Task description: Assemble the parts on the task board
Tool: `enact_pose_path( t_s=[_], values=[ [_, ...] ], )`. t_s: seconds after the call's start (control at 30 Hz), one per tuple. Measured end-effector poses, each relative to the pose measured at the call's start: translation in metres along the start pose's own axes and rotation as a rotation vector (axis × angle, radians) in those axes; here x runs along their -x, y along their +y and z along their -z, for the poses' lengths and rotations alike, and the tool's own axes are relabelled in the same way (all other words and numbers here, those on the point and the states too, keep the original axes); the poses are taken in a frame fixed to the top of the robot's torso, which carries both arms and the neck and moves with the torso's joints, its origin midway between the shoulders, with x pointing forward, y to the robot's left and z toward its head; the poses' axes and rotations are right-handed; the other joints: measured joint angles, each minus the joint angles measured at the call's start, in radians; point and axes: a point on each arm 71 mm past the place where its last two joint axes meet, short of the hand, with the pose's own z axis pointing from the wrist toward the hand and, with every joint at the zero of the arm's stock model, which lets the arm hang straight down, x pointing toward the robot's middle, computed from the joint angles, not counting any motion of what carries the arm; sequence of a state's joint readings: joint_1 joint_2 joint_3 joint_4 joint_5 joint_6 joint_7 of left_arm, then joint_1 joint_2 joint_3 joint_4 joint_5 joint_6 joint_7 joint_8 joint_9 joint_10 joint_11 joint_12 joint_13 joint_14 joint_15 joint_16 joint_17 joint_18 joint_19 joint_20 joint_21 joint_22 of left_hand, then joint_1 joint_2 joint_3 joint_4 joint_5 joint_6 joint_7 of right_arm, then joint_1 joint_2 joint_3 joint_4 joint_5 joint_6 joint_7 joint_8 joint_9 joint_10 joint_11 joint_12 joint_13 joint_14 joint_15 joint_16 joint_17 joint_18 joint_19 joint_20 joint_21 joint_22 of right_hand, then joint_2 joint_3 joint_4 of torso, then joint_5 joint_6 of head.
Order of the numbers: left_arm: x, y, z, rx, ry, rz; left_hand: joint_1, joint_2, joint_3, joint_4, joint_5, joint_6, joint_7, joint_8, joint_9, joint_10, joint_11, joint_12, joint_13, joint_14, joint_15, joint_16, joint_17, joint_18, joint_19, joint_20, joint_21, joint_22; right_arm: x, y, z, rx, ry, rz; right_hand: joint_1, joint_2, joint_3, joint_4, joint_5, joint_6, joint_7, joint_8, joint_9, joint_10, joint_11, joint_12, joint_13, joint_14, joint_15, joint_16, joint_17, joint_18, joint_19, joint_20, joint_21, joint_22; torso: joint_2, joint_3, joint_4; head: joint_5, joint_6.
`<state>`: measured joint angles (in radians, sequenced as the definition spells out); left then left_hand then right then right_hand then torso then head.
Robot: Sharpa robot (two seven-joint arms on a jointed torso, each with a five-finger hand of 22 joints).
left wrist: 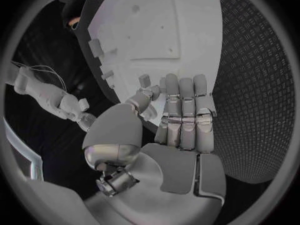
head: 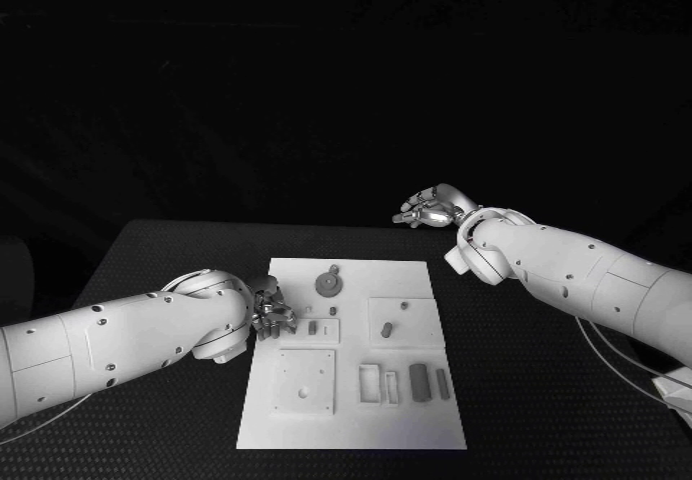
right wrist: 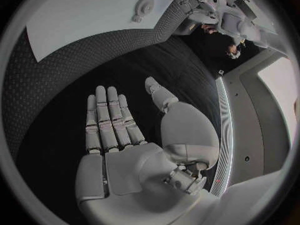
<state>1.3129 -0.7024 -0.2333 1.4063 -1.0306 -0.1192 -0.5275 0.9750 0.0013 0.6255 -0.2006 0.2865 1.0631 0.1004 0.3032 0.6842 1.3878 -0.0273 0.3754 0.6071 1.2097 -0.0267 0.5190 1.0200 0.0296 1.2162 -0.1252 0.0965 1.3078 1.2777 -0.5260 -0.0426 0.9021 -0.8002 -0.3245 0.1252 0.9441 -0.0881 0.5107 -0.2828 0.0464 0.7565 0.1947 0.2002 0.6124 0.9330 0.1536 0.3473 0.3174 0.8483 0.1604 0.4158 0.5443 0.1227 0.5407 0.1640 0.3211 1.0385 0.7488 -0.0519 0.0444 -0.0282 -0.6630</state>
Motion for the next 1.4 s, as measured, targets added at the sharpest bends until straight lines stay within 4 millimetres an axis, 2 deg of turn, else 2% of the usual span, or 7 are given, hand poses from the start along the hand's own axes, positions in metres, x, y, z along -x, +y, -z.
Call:
enact_pose_path(
  t_s=[0.13, 0.37, 0.43, 1.03, 1.13, 1.23, 1.4],
  values=[
    [-0.001, -0.001, 0.000, -0.004, -0.004, -0.013, -0.005, -0.005, -0.003, -0.003, 0.041, 0.005, 0.004, -0.001, 0.006, 0.010, -0.006, 0.007, 0.010, 0.009, -0.002, 0.009, 0.005, 0.000, 0.007, -0.003, 0.000, 0.000, -0.001, -0.001, 0.000, -0.001, 0.001, -0.001, 0.000, 0.000, 0.000, 0.000, 0.000, 0.000, 0.000, 0.000, 0.000, 0.002, 0.002, 0.000, -0.001, -0.001, 0.001, 0.000, 0.000, 0.000, 0.000, 0.000, 0.000, 0.001, 0.000, -0.0002, 0.0004, 0.000, -0.001],
    [-0.002, -0.004, 0.000, -0.011, -0.016, -0.043, -0.010, -0.010, -0.016, 0.002, 0.056, 0.014, 0.004, 0.006, 0.010, 0.019, -0.012, 0.021, 0.025, 0.021, -0.007, 0.026, 0.013, -0.005, 0.023, -0.006, 0.003, 0.000, -0.001, -0.001, 0.000, -0.001, 0.003, -0.002, 0.000, 0.000, -0.003, 0.003, 0.000, 0.000, 0.000, 0.000, 0.000, 0.004, 0.004, 0.000, -0.005, -0.003, 0.003, -0.003, 0.000, 0.000, 0.000, 0.000, 0.000, 0.002, 0.000, -0.0001, 0.0006, 0.000, -0.001],
    [-0.002, -0.004, 0.000, -0.012, -0.020, -0.052, -0.017, -0.017, -0.018, 0.004, 0.067, 0.020, 0.002, 0.008, 0.011, 0.029, -0.019, 0.035, 0.032, 0.029, -0.011, 0.042, 0.017, 0.002, 0.030, -0.012, 0.013, 0.000, -0.001, -0.001, 0.000, -0.001, 0.003, -0.003, 0.000, 0.000, -0.004, 0.004, 0.000, 0.000, 0.000, 0.000, 0.000, 0.004, 0.004, 0.000, -0.005, -0.003, 0.003, -0.003, 0.000, 0.000, 0.000, 0.000, 0.000, 0.002, 0.000, -0.0001, 0.0006, 0.000, -0.001],
    [-0.002, -0.011, -0.001, -0.021, -0.029, -0.110, -0.023, -0.023, -0.024, -0.001, 0.078, 0.030, -0.002, 0.016, 0.024, 0.032, -0.020, 0.053, 0.048, 0.034, -0.013, 0.063, 0.018, 0.008, 0.038, -0.014, 0.028, 0.000, -0.001, -0.001, 0.001, -0.003, 0.007, -0.007, 0.000, 0.000, -0.004, 0.004, 0.000, 0.000, 0.000, 0.000, -0.001, 0.004, 0.004, -0.004, -0.009, -0.005, 0.004, -0.003, 0.000, 0.000, -0.007, 0.000, -0.004, 0.003, 0.000, 0.0010, -0.0007, -0.001, -0.005],
    [-0.002, -0.013, -0.001, -0.024, -0.030, -0.118, -0.026, -0.026, -0.024, -0.001, 0.089, 0.033, -0.005, 0.019, 0.024, 0.034, -0.022, 0.058, 0.052, 0.034, -0.013, 0.069, 0.018, 0.008, 0.038, -0.014, 0.031, 0.000, -0.001, -0.002, 0.001, -0.003, 0.008, -0.008, 0.000, 0.000, -0.004, 0.004, 0.000, 0.000, 0.000, 0.000, -0.001, 0.004, 0.004, -0.004, -0.010, -0.006, 0.006, -0.003, 0.000, 0.000, -0.007, 0.000, -0.004, 0.003, 0.000, 0.0010, -0.0007, -0.002, -0.006],
    [-0.004, -0.017, -0.001, -0.031, -0.033, -0.133, -0.032, -0.032, -0.026, -0.010, 0.136, 0.040, -0.005, 0.022, 0.025, 0.036, -0.024, 0.070, 0.061, 0.034, -0.013, 0.085, 0.019, 0.008, 0.038, -0.014, 0.046, -0.001, -0.001, -0.002, 0.001, -0.003, 0.009, -0.008, 0.000, 0.000, -0.004, 0.004, 0.000, 0.000, 0.000, 0.000, -0.001, 0.007, 0.000, -0.004, -0.011, -0.010, 0.003, -0.007, 0.000, 0.000, -0.007, 0.000, -0.004, 0.004, 0.000, 0.0010, -0.0005, -0.003, -0.007],
    [-0.010, -0.026, -0.002, -0.052, -0.025, -0.151, -0.032, -0.032, -0.026, -0.015, 0.144, 0.042, -0.006, 0.021, 0.028, 0.036, -0.024, 0.075, 0.064, 0.036, -0.015, 0.089, 0.019, 0.008, 0.040, -0.016, 0.048, 0.000, -0.002, -0.001, 0.001, -0.003, 0.011, -0.009, 0.000, 0.000, -0.004, 0.004, 0.000, 0.000, 0.000, 0.003, -0.002, 0.007, 0.000, -0.004, -0.012, -0.010, 0.003, -0.007, 0.000, 0.000, -0.007, 0.000, -0.004, 0.004, 0.000, 0.0010, 0.0001, -0.003, -0.007]
  ],
)
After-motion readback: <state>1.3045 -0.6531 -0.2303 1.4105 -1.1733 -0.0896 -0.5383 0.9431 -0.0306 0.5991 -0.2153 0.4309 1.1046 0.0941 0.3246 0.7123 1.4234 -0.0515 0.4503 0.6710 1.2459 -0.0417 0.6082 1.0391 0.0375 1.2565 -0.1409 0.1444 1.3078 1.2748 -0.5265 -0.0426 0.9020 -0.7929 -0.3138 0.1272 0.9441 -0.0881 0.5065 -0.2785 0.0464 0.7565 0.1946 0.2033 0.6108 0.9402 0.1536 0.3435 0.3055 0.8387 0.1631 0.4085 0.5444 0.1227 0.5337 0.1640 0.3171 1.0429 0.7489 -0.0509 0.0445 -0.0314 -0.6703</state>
